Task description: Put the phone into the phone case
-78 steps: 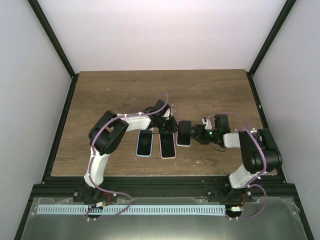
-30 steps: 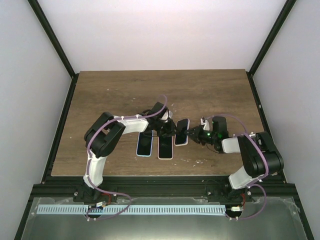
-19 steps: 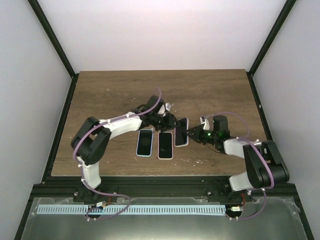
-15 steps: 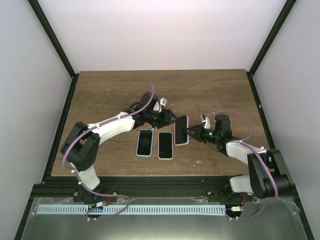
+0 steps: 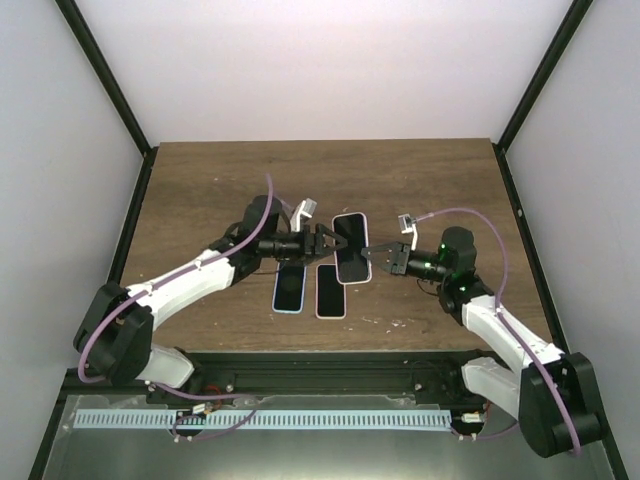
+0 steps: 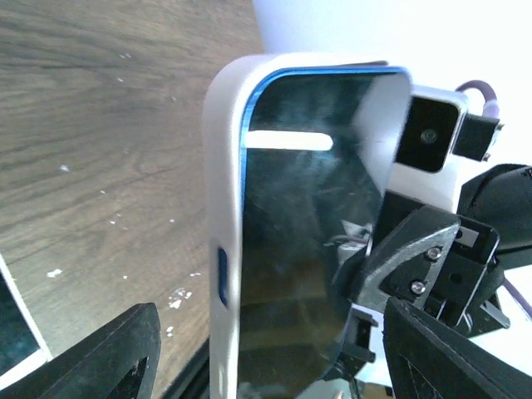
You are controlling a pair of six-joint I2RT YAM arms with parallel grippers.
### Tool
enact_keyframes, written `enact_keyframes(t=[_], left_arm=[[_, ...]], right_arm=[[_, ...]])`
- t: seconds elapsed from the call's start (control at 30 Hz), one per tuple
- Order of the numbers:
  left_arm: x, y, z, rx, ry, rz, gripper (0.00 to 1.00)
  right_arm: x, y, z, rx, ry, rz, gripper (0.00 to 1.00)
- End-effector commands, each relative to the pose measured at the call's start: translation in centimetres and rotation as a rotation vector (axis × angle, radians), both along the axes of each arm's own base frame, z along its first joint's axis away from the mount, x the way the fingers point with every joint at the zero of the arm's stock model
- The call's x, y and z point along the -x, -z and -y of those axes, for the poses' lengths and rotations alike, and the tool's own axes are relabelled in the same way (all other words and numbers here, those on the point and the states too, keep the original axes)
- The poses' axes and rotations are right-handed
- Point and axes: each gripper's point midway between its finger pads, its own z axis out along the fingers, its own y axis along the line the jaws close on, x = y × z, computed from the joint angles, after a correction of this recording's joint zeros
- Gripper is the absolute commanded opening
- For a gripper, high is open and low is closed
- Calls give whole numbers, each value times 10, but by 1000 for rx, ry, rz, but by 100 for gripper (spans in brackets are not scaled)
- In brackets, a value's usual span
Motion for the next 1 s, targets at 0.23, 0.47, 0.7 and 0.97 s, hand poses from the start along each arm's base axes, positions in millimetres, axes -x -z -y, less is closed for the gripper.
enact_keyframes(t=[0.23,0.47,0.7,0.97], left_arm=[[23,-37,22,230,146,71,47],[26,-45,20,269,173,130,20],[30,-53,23,295,224,179,16],[27,-46,23,250,218,180,39]], right_arm=[[24,-68,-18,-108,-149,154,16],[53,-71,-15,-112,-218,185,34],[72,-73,-13,-118,-276,198,15],[75,-89,-10,-115,-245,217,1]])
